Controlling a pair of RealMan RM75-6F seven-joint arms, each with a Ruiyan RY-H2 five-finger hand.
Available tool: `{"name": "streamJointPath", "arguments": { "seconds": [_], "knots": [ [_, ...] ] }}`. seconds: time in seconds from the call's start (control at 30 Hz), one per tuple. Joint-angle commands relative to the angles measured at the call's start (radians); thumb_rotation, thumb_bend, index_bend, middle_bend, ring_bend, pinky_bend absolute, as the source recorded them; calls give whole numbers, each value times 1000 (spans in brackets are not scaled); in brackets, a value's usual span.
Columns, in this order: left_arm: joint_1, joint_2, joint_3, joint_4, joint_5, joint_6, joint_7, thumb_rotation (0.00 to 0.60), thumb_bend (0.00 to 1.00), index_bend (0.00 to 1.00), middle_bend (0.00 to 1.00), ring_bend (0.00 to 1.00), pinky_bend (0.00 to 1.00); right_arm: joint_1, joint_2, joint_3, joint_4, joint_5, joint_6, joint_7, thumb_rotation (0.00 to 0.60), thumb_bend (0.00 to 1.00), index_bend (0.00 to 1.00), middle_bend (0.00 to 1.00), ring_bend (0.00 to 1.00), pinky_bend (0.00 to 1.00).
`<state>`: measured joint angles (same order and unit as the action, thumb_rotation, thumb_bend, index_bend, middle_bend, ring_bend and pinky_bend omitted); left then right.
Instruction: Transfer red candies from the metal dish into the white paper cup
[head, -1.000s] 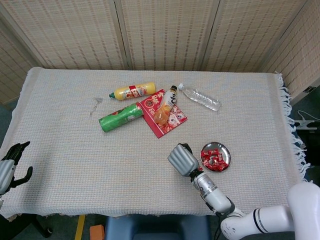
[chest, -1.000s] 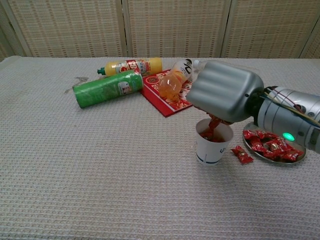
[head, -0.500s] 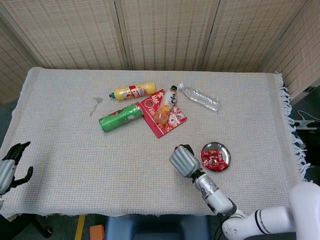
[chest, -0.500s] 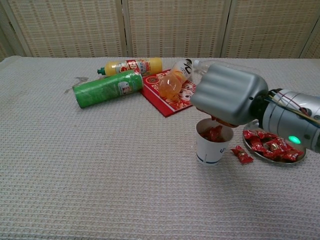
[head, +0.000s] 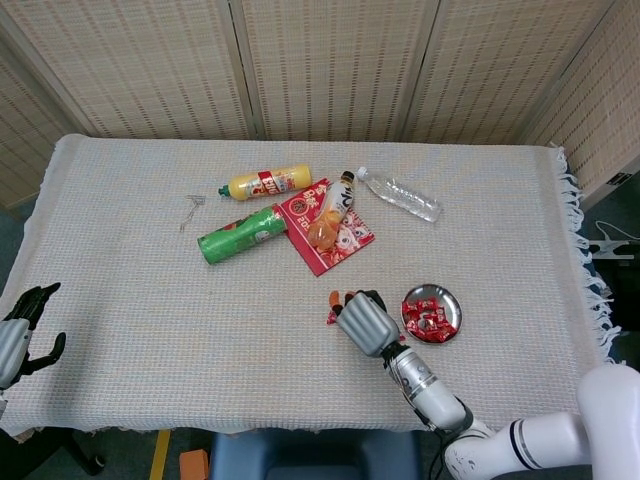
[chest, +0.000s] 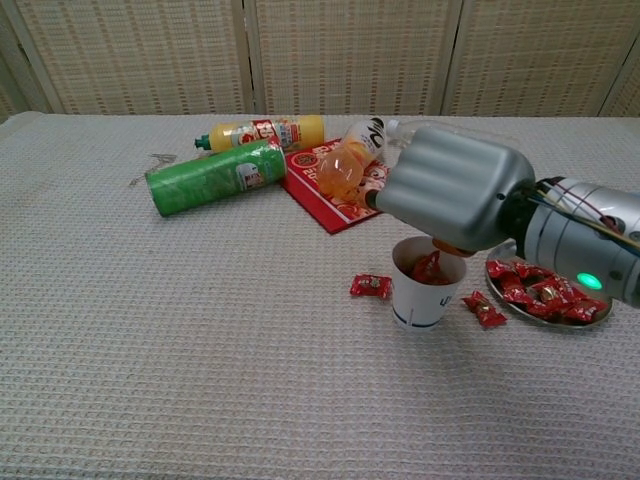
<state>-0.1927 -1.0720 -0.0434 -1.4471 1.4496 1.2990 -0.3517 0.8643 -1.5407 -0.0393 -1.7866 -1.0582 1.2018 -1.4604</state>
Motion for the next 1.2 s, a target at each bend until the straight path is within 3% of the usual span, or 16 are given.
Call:
{"name": "streamJointPath", "arguments": {
  "seconds": [0.03,0.27,0.53,0.83,0.97,1.07,1.2],
  "knots": [
    [0,0,0,0,1,0,0,600,499,33,73,17,265,-3,6,-4,-9,-7,6,0,600,260,209,483,667,1000],
    [1,1,0,-1,2,4,-2,600,499,33,72,17,265,-22,36,3,-34,-23,31,43,600,253,208,479,666,1000],
    [-1,-3,0,0,-2,-3,8,600,497,33,73,18,266,-48,67,104,-18,56,-75,414,600,245,199,413,661,1000],
    [-4,-7,-1,2,-8,-11,18,600,498,33,72,26,265,-46,91,154,47,83,-148,608,600,244,161,380,637,1000],
    [-8,-12,-3,4,-14,-18,28,600,498,33,75,26,266,-51,93,150,127,49,-175,689,600,244,206,379,632,1000],
    [-12,-17,-3,6,-18,-28,37,600,498,33,78,27,266,-53,80,147,195,36,-191,729,600,244,223,410,632,1000],
    [-16,-22,-6,10,-30,-38,46,600,498,33,82,30,266,-43,65,165,246,39,-225,789,600,244,221,523,638,1000]
  ]
}}
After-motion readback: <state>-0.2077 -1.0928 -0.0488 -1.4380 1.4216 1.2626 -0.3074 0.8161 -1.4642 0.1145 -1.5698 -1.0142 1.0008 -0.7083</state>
